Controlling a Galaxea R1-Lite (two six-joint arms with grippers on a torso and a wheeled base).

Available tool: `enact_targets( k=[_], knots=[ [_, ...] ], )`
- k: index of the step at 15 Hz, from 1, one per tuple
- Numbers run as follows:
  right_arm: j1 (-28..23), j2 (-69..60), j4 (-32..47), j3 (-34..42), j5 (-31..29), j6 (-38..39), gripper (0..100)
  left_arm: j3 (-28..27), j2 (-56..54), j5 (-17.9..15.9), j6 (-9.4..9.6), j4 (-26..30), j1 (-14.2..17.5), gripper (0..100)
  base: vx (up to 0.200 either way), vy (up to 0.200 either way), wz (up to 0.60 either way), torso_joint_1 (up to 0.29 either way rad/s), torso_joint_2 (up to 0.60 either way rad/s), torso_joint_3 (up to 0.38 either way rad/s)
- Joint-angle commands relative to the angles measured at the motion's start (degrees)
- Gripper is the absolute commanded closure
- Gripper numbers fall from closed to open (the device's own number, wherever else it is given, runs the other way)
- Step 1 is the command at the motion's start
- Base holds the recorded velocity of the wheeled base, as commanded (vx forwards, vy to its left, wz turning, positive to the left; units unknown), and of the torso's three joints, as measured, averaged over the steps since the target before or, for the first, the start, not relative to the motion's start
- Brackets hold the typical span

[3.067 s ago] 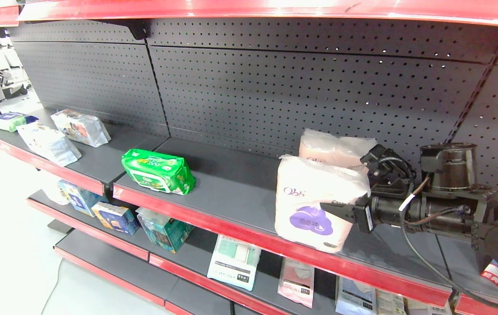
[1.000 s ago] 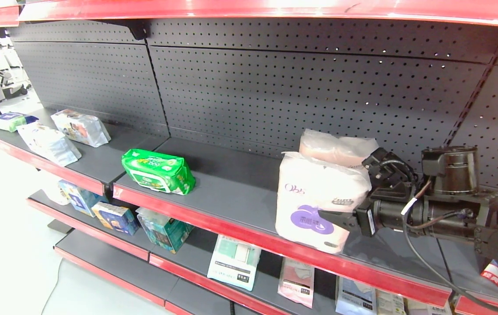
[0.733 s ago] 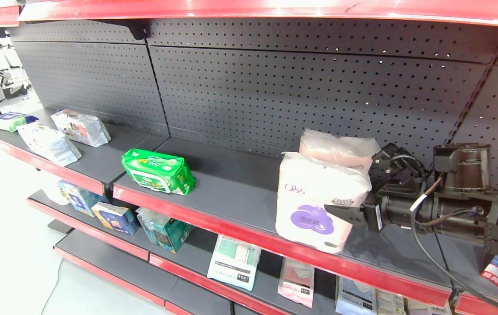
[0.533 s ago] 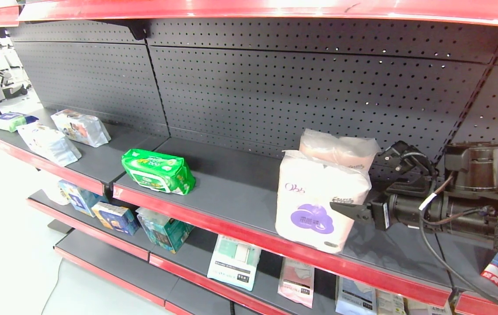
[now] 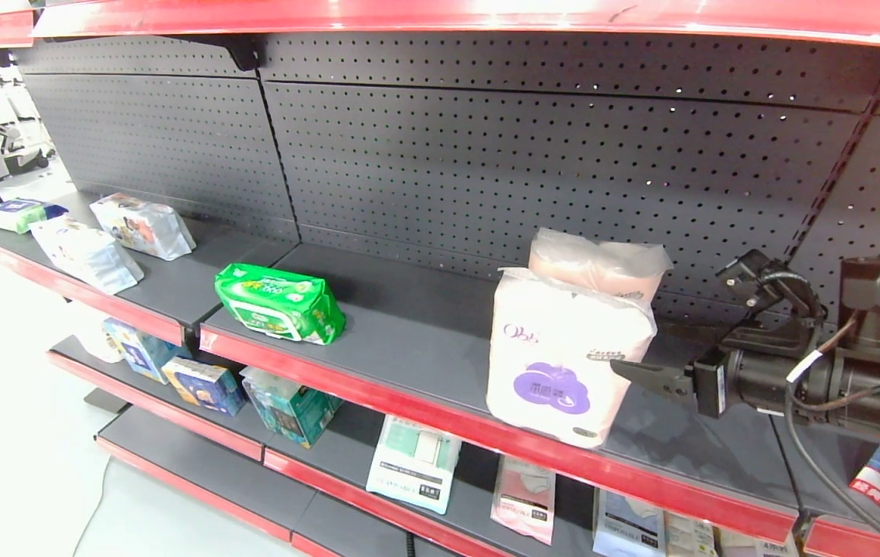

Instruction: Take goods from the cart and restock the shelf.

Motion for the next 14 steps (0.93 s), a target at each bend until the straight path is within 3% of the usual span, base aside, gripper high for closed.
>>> enact_targets(
  k=[1,14],
  knots=[
    [-0.06,-2.15,0.06,0.49,-0.05,-0.03,0,0.00,0.09,0.01,-0.02,-0.03,-0.02,0,0.000,0.000,0.00,0.000,0.00,0.000],
    [-4.11,-14.54,0.24,8.32,0.04,0.94,0,0.00,0.09,0.01,-0.02,-0.03,-0.02,0,0.000,0.000,0.00,0.000,0.00,0.000]
  ],
)
